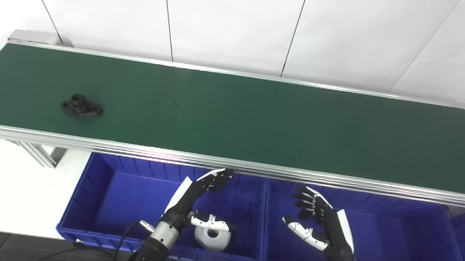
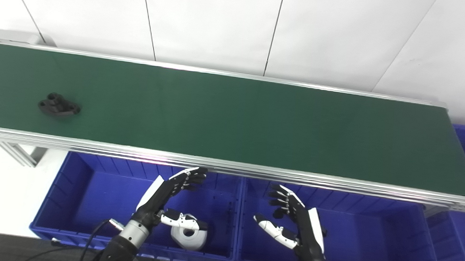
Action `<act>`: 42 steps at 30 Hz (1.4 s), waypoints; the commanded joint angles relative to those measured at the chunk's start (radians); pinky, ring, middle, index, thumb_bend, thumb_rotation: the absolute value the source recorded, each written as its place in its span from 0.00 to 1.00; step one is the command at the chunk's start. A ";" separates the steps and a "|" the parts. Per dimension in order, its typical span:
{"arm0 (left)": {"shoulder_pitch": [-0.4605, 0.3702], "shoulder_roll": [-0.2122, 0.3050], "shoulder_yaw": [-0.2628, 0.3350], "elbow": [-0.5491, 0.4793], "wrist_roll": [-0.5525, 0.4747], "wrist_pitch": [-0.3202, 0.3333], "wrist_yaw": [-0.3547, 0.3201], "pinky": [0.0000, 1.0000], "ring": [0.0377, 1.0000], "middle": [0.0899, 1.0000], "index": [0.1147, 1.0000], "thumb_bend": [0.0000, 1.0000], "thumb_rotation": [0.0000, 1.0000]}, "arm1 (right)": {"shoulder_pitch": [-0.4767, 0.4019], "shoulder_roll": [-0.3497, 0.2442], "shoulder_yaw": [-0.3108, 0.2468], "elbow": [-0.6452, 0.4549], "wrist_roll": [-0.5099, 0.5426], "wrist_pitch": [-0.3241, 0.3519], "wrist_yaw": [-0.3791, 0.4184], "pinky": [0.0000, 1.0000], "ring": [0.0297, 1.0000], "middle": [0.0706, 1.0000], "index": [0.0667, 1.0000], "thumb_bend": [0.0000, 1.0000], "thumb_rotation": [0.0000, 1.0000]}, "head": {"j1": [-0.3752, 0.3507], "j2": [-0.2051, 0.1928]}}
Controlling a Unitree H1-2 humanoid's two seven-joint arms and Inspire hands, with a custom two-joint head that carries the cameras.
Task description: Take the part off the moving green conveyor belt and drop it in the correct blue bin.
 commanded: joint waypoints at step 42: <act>-0.124 -0.094 -0.108 0.256 0.060 -0.087 0.202 0.76 0.80 0.81 0.81 0.70 0.16 | -0.030 -0.086 0.004 0.105 -0.030 -0.070 -0.085 0.75 0.75 0.75 0.82 0.34 0.00 | 0.359 -0.185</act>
